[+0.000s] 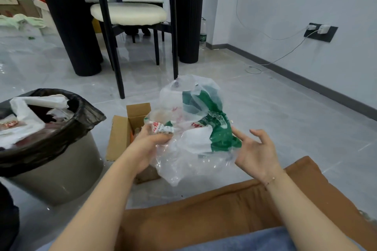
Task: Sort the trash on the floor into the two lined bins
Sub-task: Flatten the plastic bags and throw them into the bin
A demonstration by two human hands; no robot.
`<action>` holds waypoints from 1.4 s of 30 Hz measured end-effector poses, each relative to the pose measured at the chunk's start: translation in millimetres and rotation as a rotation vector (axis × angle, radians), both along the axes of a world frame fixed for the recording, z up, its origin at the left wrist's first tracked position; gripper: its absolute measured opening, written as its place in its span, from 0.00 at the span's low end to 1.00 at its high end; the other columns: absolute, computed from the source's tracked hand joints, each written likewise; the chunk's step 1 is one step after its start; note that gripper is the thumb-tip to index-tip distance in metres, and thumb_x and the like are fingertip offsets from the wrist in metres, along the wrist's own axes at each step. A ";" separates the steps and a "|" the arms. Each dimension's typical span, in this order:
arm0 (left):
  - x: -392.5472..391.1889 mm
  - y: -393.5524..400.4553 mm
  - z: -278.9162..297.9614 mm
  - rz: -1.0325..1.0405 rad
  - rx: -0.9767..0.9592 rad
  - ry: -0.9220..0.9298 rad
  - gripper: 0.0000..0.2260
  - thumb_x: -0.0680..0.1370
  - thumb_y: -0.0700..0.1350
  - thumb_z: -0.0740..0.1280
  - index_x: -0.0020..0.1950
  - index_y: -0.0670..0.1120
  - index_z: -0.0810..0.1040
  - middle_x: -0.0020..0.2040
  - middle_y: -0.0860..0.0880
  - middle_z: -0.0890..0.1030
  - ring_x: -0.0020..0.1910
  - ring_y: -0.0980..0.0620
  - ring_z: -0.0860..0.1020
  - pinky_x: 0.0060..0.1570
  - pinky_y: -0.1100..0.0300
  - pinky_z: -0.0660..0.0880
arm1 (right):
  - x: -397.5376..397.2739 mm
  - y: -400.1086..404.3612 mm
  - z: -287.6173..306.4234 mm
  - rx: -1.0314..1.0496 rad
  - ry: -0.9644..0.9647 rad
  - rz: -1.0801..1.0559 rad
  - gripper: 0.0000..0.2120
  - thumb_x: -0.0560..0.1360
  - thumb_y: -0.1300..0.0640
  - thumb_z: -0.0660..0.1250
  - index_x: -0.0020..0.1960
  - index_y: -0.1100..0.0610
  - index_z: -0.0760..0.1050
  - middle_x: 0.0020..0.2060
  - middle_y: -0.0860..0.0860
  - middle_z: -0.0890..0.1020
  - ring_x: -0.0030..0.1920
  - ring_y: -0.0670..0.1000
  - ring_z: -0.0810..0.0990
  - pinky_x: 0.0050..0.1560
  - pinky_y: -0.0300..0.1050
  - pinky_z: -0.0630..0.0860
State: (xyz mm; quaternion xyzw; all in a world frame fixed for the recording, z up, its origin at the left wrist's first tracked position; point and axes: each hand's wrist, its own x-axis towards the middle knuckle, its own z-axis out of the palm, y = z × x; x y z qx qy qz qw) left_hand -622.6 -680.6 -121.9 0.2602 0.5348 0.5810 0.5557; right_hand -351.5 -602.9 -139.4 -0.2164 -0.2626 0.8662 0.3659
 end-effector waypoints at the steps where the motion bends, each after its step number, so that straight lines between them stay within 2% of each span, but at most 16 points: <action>1: -2.6 -0.4 -0.5 -0.061 -0.006 0.027 0.31 0.71 0.31 0.71 0.70 0.47 0.66 0.57 0.43 0.81 0.50 0.44 0.83 0.46 0.51 0.79 | 0.5 -0.8 0.4 0.049 -0.077 0.037 0.33 0.68 0.49 0.70 0.69 0.61 0.70 0.68 0.60 0.72 0.66 0.61 0.70 0.69 0.57 0.63; 3: -3.3 -1.9 -3.0 -0.157 -0.004 0.102 0.30 0.70 0.30 0.71 0.69 0.47 0.68 0.56 0.43 0.82 0.50 0.46 0.83 0.44 0.54 0.79 | -6.5 -7.4 2.2 0.201 -0.312 0.102 0.25 0.75 0.47 0.64 0.66 0.60 0.73 0.64 0.58 0.77 0.62 0.59 0.76 0.64 0.55 0.73; 6: -1.3 -1.3 -3.7 -0.190 0.022 0.121 0.27 0.71 0.28 0.69 0.66 0.48 0.71 0.57 0.42 0.82 0.55 0.43 0.81 0.54 0.51 0.78 | -11.5 -9.5 5.0 0.233 -0.372 0.069 0.19 0.75 0.54 0.63 0.63 0.60 0.75 0.57 0.58 0.81 0.52 0.55 0.83 0.50 0.48 0.81; 8: -2.9 -0.9 -3.0 -0.188 0.043 0.105 0.27 0.71 0.28 0.69 0.65 0.48 0.71 0.58 0.41 0.81 0.57 0.40 0.80 0.59 0.48 0.76 | -9.1 -7.2 6.5 0.251 -0.347 0.051 0.20 0.74 0.58 0.65 0.66 0.60 0.72 0.59 0.59 0.80 0.53 0.57 0.82 0.52 0.51 0.81; 11: -5.0 -1.1 -0.4 -0.202 0.067 0.053 0.28 0.71 0.29 0.69 0.66 0.50 0.72 0.58 0.42 0.82 0.56 0.40 0.80 0.58 0.46 0.76 | -6.9 -4.6 3.6 0.270 -0.285 0.059 0.23 0.74 0.63 0.66 0.68 0.55 0.71 0.62 0.59 0.78 0.58 0.58 0.79 0.59 0.54 0.77; 16: -19.5 -4.9 4.2 -0.320 0.105 -0.190 0.29 0.68 0.43 0.76 0.67 0.50 0.73 0.64 0.44 0.78 0.56 0.43 0.80 0.55 0.47 0.76 | -8.2 -1.7 -1.7 0.214 -0.260 -0.071 0.28 0.69 0.70 0.66 0.66 0.53 0.72 0.58 0.61 0.80 0.51 0.59 0.81 0.52 0.53 0.80; 18: -22.0 -7.0 6.2 -0.399 0.095 -0.235 0.22 0.74 0.47 0.70 0.68 0.51 0.74 0.64 0.46 0.79 0.59 0.43 0.79 0.55 0.47 0.77 | -10.2 0.1 -6.2 0.198 -0.327 -0.185 0.27 0.69 0.71 0.67 0.65 0.56 0.73 0.55 0.62 0.82 0.49 0.59 0.82 0.53 0.55 0.80; 22: -14.2 -2.3 -4.1 -0.339 0.022 0.057 0.23 0.77 0.37 0.65 0.68 0.56 0.70 0.50 0.55 0.85 0.55 0.44 0.79 0.44 0.54 0.81 | -13.3 -0.8 -9.0 0.216 -0.356 -0.260 0.21 0.67 0.71 0.68 0.57 0.58 0.78 0.49 0.59 0.84 0.48 0.58 0.83 0.54 0.54 0.79; 25: -14.0 2.9 -9.0 -0.209 0.039 0.041 0.25 0.75 0.31 0.66 0.66 0.54 0.74 0.59 0.46 0.82 0.53 0.43 0.80 0.42 0.55 0.81 | -13.8 -1.1 -7.5 0.264 -0.345 -0.218 0.16 0.68 0.70 0.66 0.53 0.58 0.79 0.48 0.57 0.84 0.49 0.56 0.82 0.51 0.49 0.80; 28: -13.2 5.0 -8.7 -0.085 0.052 0.016 0.24 0.73 0.28 0.66 0.62 0.51 0.78 0.59 0.44 0.81 0.48 0.45 0.83 0.38 0.56 0.81 | -12.9 -0.3 -5.0 0.277 -0.306 -0.167 0.17 0.74 0.73 0.58 0.58 0.62 0.78 0.50 0.57 0.83 0.49 0.55 0.82 0.46 0.45 0.82; 30: -10.3 5.4 -10.1 -0.016 0.043 0.043 0.22 0.74 0.29 0.66 0.62 0.50 0.78 0.58 0.43 0.81 0.45 0.46 0.83 0.38 0.55 0.81 | -11.2 -0.7 -0.6 0.228 -0.219 -0.116 0.18 0.74 0.67 0.56 0.60 0.65 0.76 0.54 0.58 0.81 0.49 0.56 0.81 0.45 0.46 0.81; 33: -7.8 6.1 -10.8 0.077 0.046 -0.003 0.18 0.77 0.36 0.67 0.66 0.46 0.73 0.59 0.42 0.81 0.45 0.49 0.82 0.36 0.58 0.81 | -17.6 -3.4 3.9 0.176 -0.241 -0.141 0.19 0.75 0.49 0.62 0.55 0.62 0.80 0.52 0.55 0.82 0.45 0.54 0.81 0.47 0.47 0.81; 35: -5.2 7.5 -9.4 0.105 0.108 -0.236 0.23 0.77 0.44 0.68 0.71 0.44 0.68 0.63 0.43 0.78 0.52 0.49 0.82 0.44 0.59 0.81 | -26.6 -6.9 1.5 0.196 -0.330 -0.280 0.18 0.71 0.47 0.67 0.51 0.61 0.81 0.49 0.54 0.84 0.46 0.53 0.82 0.49 0.47 0.80; 37: 1.0 7.1 -6.8 0.070 0.154 -0.427 0.28 0.76 0.51 0.67 0.74 0.47 0.63 0.68 0.42 0.72 0.66 0.45 0.74 0.65 0.52 0.73 | -35.2 -11.8 -0.6 0.222 -0.355 -0.420 0.09 0.69 0.54 0.71 0.44 0.59 0.79 0.43 0.55 0.83 0.42 0.51 0.81 0.45 0.44 0.79; 39: 11.7 4.0 -2.4 -0.084 0.164 -0.389 0.35 0.74 0.58 0.67 0.77 0.52 0.57 0.73 0.43 0.67 0.72 0.44 0.66 0.73 0.43 0.59 | -39.6 -14.3 -3.7 0.288 -0.403 -0.510 0.06 0.69 0.62 0.72 0.39 0.57 0.75 0.40 0.55 0.80 0.40 0.51 0.79 0.45 0.45 0.78; 42: 22.8 1.8 -3.3 -0.299 0.128 -0.258 0.45 0.65 0.66 0.73 0.76 0.62 0.54 0.74 0.42 0.65 0.74 0.42 0.63 0.69 0.33 0.57 | -38.1 -11.9 -9.2 0.573 -0.617 -0.607 0.14 0.70 0.69 0.71 0.37 0.51 0.76 0.45 0.53 0.78 0.45 0.52 0.78 0.49 0.51 0.76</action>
